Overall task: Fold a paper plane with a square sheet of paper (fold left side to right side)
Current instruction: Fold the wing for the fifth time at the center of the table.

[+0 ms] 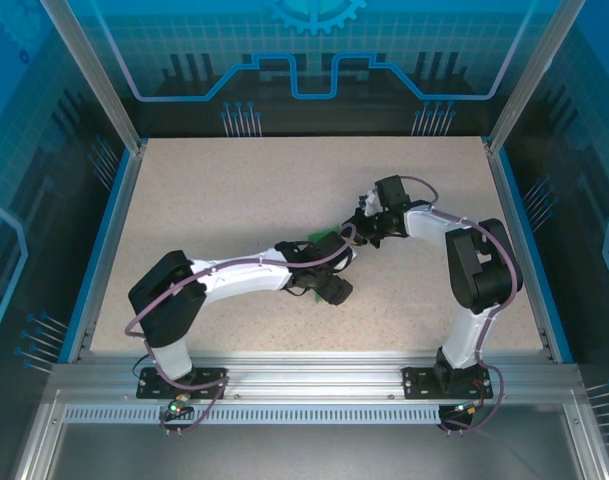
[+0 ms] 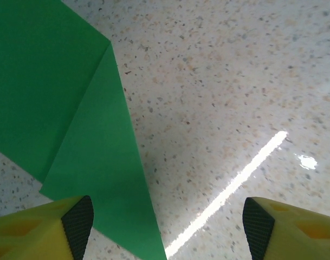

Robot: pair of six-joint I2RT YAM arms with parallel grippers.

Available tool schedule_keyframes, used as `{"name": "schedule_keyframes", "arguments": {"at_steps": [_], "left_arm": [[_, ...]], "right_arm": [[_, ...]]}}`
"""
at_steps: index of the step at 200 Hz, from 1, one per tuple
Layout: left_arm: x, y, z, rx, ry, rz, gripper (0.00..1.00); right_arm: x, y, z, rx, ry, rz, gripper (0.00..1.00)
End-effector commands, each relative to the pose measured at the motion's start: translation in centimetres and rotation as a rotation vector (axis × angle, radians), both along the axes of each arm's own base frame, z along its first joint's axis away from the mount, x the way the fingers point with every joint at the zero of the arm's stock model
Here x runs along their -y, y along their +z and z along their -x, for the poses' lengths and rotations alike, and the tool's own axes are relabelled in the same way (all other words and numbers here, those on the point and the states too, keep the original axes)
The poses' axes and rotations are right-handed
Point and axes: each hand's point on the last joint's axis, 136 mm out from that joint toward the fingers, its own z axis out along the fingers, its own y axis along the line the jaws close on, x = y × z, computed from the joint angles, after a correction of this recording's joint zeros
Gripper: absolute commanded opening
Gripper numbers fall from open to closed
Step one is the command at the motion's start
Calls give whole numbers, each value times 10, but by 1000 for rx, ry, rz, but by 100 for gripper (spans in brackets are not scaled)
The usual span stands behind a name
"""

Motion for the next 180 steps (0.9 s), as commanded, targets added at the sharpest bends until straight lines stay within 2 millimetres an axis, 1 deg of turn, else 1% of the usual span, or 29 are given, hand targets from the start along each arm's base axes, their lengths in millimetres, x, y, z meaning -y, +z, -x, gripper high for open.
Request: {"name": "schedule_keyframes", "arguments": {"at_steps": [1, 26, 48, 64, 94, 136, 180], "left_arm": [[-4, -6, -10, 36, 40, -84, 76], [-8, -17, -14, 44, 67, -129, 72], [-12, -22, -16, 51, 83, -152, 66], [-13, -24, -17, 55, 88, -159, 59], [-12, -26, -15, 46, 85, -157, 44], [-13, -32, -14, 37, 91, -155, 28], [-13, -35, -15, 21, 118, -123, 20]], "right_arm": [[-5, -3, 2, -33, -2, 10, 0], [-5, -5, 3, -37, -2, 16, 0], [-5, -6, 3, -40, 1, 22, 0], [-5, -7, 3, -42, 4, 24, 0], [-5, -8, 4, -43, 7, 34, 0], [-3, -9, 4, -45, 10, 44, 0], [-3, -6, 4, -26, 29, 51, 0]]}}
